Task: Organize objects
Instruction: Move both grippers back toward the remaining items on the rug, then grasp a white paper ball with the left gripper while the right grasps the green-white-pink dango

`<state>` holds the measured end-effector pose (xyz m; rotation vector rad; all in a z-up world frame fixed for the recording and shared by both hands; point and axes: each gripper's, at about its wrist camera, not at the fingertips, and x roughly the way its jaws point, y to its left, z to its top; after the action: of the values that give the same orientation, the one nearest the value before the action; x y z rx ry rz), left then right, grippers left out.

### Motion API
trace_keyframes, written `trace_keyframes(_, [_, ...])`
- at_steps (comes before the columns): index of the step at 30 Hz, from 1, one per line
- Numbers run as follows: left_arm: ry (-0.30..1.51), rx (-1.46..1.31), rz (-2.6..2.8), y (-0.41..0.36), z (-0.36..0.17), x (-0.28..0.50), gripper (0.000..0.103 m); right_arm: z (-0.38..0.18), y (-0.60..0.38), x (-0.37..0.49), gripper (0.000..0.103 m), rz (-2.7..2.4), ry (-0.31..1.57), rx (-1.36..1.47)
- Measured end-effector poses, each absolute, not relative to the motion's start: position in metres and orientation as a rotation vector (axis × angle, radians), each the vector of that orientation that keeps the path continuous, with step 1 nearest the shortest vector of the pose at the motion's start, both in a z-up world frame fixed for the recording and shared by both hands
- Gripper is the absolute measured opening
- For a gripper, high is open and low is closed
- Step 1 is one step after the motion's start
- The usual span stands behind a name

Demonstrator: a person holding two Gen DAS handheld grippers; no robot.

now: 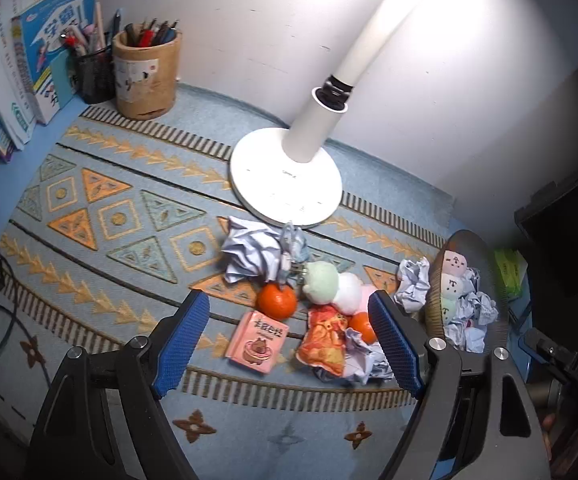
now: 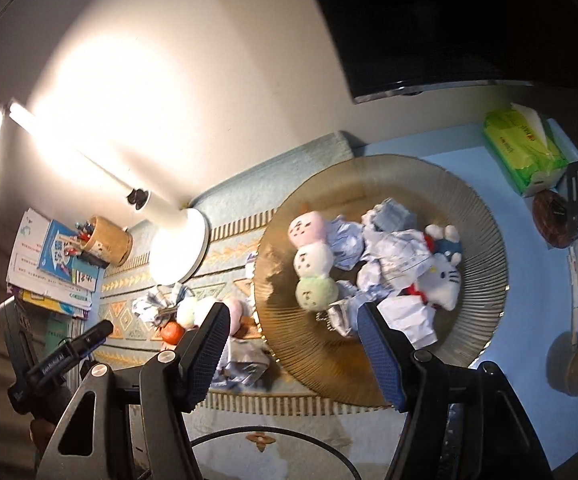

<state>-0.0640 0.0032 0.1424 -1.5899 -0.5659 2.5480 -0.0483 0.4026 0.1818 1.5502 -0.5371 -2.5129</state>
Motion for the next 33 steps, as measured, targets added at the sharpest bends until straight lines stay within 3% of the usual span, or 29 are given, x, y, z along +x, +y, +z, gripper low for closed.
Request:
trace_keyframes(7, [-0.576,-1.621,2.514,-0.025,0.128,-0.055,0.08,0.164,0.318,-0.046,0.065,-2.349,-0.383,1.595])
trace_keyframes(18, [-0.299,-1.638,2.356,-0.017,0.103,-0.088,0.08,0.138,0.243,-0.054,0.065,-2.271,-0.271,1.648])
trace_keyframes(27, [-0.199,-1.661,2.203,-0.015,0.051,-0.14,0.08,0.103,0.204,-0.1,0.065,-2.215,0.044,1.7])
trace_keyframes(33, [-0.281,-1.637,2.136,-0.016,0.03,-0.156,0.079,0.06,0.176,-0.13,0.065,-2.1,0.234,1.777])
